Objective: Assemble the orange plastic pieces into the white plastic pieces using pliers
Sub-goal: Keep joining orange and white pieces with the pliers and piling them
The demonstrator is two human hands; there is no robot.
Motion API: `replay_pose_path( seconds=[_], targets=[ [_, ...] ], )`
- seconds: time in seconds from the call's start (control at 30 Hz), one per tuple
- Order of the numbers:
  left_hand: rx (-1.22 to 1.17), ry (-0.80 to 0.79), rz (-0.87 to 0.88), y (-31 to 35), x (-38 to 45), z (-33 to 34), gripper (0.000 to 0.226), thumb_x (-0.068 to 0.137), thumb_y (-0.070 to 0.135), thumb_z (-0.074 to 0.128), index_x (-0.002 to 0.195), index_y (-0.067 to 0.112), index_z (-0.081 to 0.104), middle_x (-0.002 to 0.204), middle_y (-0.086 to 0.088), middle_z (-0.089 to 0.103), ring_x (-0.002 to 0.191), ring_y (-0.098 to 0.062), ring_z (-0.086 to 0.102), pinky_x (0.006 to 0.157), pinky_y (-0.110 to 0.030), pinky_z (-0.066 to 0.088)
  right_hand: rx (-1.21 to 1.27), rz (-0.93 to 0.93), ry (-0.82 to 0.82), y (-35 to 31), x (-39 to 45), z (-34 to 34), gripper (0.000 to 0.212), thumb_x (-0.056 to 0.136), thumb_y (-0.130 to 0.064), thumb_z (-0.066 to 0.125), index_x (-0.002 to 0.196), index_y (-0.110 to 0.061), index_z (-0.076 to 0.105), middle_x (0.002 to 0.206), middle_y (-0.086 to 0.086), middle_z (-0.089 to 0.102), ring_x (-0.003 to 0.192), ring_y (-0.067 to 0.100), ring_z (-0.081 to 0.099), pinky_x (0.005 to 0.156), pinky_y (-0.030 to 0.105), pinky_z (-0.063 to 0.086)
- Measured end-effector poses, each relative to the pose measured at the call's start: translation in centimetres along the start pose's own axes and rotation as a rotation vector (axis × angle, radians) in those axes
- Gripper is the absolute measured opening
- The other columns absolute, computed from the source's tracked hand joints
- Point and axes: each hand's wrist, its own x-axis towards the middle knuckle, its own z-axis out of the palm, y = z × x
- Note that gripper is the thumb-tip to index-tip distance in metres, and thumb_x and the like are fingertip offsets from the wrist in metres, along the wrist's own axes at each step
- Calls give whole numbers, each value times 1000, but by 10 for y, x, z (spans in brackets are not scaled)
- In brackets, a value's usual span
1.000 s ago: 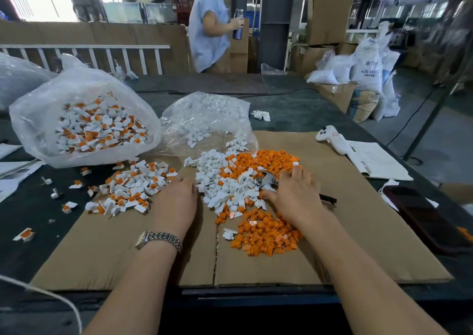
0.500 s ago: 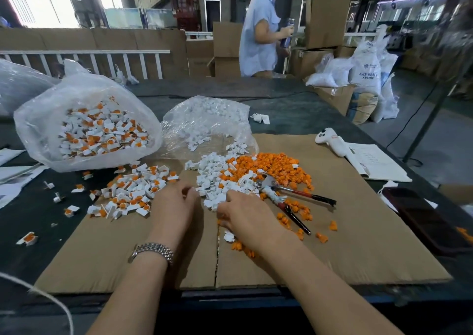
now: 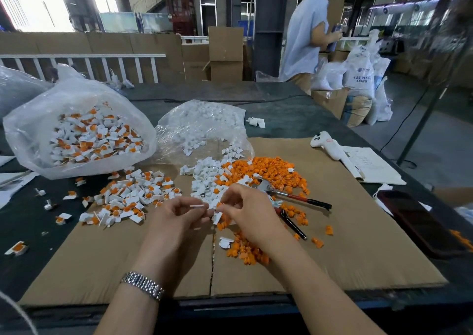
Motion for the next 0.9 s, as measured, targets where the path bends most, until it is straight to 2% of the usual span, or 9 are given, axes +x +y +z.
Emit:
replay_pose_path(
  seconds=[0.17, 0.27, 0.43, 0.5, 0.57, 0.63, 0.77, 0.83, 0.9],
  targets=[
    [56, -120, -27, 3, -4, -1, 26, 91, 6, 70, 112, 19, 79, 108, -17, 76, 93, -25, 75, 83, -36, 61, 176, 18, 5, -4, -2, -5, 9, 97, -19, 66, 102, -23, 71, 86, -10, 68, 80, 4, 65, 72, 20, 56],
    [21, -176, -30, 1, -5, 2, 30, 84, 5, 72, 112, 14, 78, 109, -21, 74, 94, -27, 74, 89, -44, 59, 172, 12, -37, -7, -2, -7, 8, 95, -16, 67, 100, -21, 71, 87, -7, 69, 81, 4, 67, 73, 21, 57],
    [-105, -244, -66, 4, -8, 4, 30, 85, -3, 67, 113, 1, 75, 115, -29, 71, 105, -38, 74, 85, -43, 61, 78, -19, -18, -10, -2, -7, 8, 94, -17, 68, 99, -22, 71, 92, -7, 70, 86, 4, 66, 83, 27, 58],
    [-110, -231, -59, 7, -12, 6, 28, 84, -2, 67, 110, 3, 77, 113, -26, 73, 103, -36, 75, 82, -42, 62, 80, -20, 2, -10, -3, -6, 7, 94, -17, 67, 98, -22, 71, 90, -9, 70, 84, 4, 66, 81, 26, 58],
    [17, -164, 6, 9, -16, 10, 24, 85, 1, 68, 102, 11, 81, 107, -19, 77, 98, -31, 77, 77, -38, 63, 66, -25, 24, -12, -4, -4, 6, 93, -18, 67, 96, -23, 70, 87, -10, 68, 81, 3, 65, 77, 24, 58],
    [110, -120, 72, 10, -19, 15, 22, 91, 2, 68, 100, 17, 81, 106, -15, 78, 98, -31, 77, 81, -45, 63, 43, -20, 72, -14, -6, 0, 5, 93, -20, 67, 94, -24, 69, 83, -12, 66, 78, 4, 63, 74, 26, 57],
    [52, -109, 104, 15, -24, 19, 24, 94, -2, 65, 103, 14, 81, 105, -14, 78, 92, -25, 78, 66, -29, 62, 201, 24, 54, -14, -6, -3, 9, 94, -19, 68, 101, -22, 71, 84, -10, 67, 78, 3, 64, 73, 23, 55],
    [-62, -126, 67, 17, -24, 18, 25, 95, -7, 60, 107, 6, 78, 109, -20, 76, 95, -30, 77, 67, -33, 62, 279, -2, -41, -12, -9, -8, 16, 93, -17, 69, 108, -21, 73, 87, -11, 67, 80, -2, 63, 72, 15, 50],
    [-129, -141, 33, 17, -24, 16, 24, 93, -7, 60, 106, 3, 77, 110, -23, 75, 96, -33, 77, 68, -37, 63, 275, -41, -81, -10, -12, -11, 20, 92, -15, 70, 111, -23, 73, 91, -10, 67, 85, 0, 64, 78, 17, 53]
  ],
)
